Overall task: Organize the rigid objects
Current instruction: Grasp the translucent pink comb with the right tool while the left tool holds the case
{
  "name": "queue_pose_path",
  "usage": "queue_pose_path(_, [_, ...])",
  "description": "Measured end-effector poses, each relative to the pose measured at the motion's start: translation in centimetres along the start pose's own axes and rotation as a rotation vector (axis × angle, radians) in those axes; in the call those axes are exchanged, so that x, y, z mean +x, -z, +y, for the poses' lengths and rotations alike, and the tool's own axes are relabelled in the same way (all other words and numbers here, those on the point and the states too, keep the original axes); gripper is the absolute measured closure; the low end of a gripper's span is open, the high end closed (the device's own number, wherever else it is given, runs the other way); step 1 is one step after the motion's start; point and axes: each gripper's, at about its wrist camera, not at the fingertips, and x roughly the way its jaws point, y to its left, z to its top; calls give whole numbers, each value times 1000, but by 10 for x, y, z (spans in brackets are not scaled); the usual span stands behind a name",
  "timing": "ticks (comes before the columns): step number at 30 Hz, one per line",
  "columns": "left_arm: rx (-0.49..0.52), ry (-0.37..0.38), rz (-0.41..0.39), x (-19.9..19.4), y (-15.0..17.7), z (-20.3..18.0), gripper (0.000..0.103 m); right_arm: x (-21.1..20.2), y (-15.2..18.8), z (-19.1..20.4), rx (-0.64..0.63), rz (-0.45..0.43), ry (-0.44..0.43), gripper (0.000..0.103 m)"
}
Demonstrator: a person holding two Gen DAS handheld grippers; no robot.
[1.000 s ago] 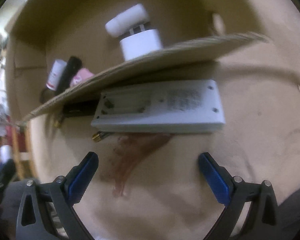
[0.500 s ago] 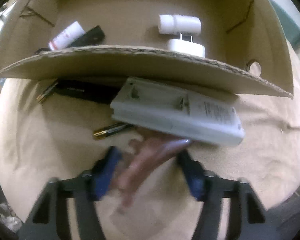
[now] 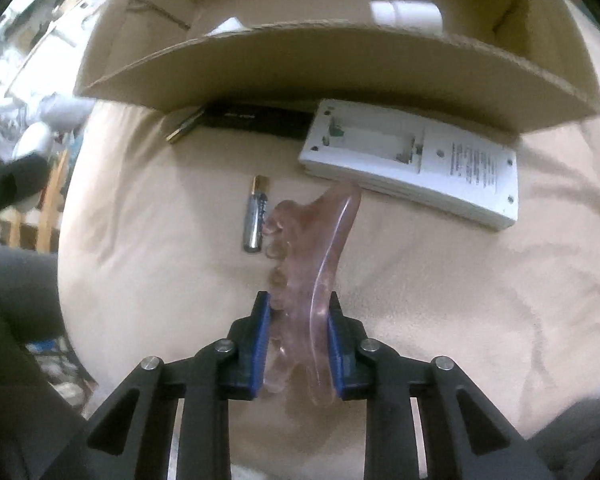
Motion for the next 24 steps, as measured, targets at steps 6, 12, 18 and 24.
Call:
queue_pose_path(6, [-3,-2,6,3,0,1,51,-5,-4,-23,42,-29,-19,76])
queue_pose_path(12, [6,-4,7,3,2,-1,51,-11,-1,-44,178,-67,-93,74])
queue_pose_path(18, [14,-9,8,4,2,-4,51,-9,-10,-54,186,-128,-85,75])
queue_pose_path(24, [12,-21,15,8,2,-3,51,-24,-1,-49,138,-142,-88,85])
